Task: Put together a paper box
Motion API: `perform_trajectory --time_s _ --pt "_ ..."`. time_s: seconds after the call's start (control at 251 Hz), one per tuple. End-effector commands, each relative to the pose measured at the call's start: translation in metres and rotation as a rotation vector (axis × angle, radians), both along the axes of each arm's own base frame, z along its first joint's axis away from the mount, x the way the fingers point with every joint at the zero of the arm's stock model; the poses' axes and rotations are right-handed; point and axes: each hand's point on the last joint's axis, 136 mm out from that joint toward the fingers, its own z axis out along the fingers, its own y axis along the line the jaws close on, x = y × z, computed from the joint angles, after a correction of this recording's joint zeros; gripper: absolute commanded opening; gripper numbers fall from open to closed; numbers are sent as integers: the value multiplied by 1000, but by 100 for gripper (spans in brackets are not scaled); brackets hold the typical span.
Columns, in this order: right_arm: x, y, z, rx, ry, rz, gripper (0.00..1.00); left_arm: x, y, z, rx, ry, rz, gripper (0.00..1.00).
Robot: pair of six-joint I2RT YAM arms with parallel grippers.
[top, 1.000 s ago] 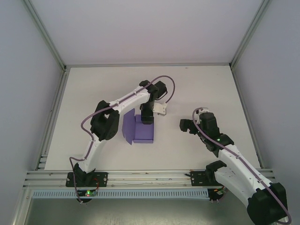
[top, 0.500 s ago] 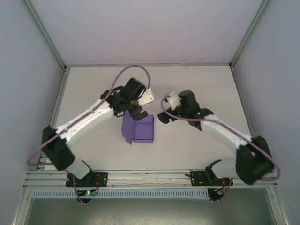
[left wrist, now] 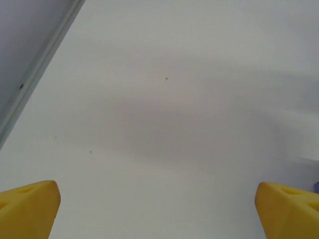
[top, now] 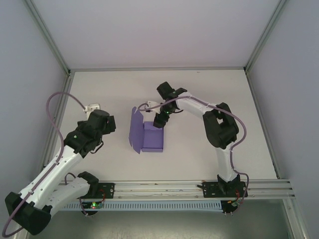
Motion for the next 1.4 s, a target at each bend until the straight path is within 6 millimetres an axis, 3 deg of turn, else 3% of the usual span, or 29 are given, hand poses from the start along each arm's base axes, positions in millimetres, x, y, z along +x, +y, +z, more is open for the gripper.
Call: perform_trajectory --time_s 0.0,0.164,0.682,0.778,0.854,0.962,1.037,1.129,1.193,1.269,1.397 --pt "-12 -1 -5 -48 64 65 64 -11 7 -8 -82 -11 83 100" --pt "-8 6 -18 -56 92 59 60 -11 7 -7 -94 -36 78 100" --pt "1 20 -45 -109 102 -26 12 -11 6 -15 -90 -14 70 100" --pt "10 20 -47 -109 75 -108 0 -12 7 -15 -91 -14 77 100" --pt "24 17 -44 -112 28 -228 0 -14 10 -15 -93 -23 92 100" --pt "39 16 -14 -5 -69 -373 0 -13 14 -16 -110 -33 122 100" --pt "43 16 29 179 -89 -462 0 -10 15 -17 -135 -36 135 100" --pt "34 9 84 424 -47 -533 0 2 8 -17 -205 -55 117 100" --pt "26 4 119 568 -43 -561 0 16 -9 -12 -279 -92 48 100" --pt "12 1 153 687 -37 -554 0 35 -43 0 -394 -166 -109 100" --pt "-17 4 187 807 18 -496 0 55 -101 35 -557 -286 -402 100"
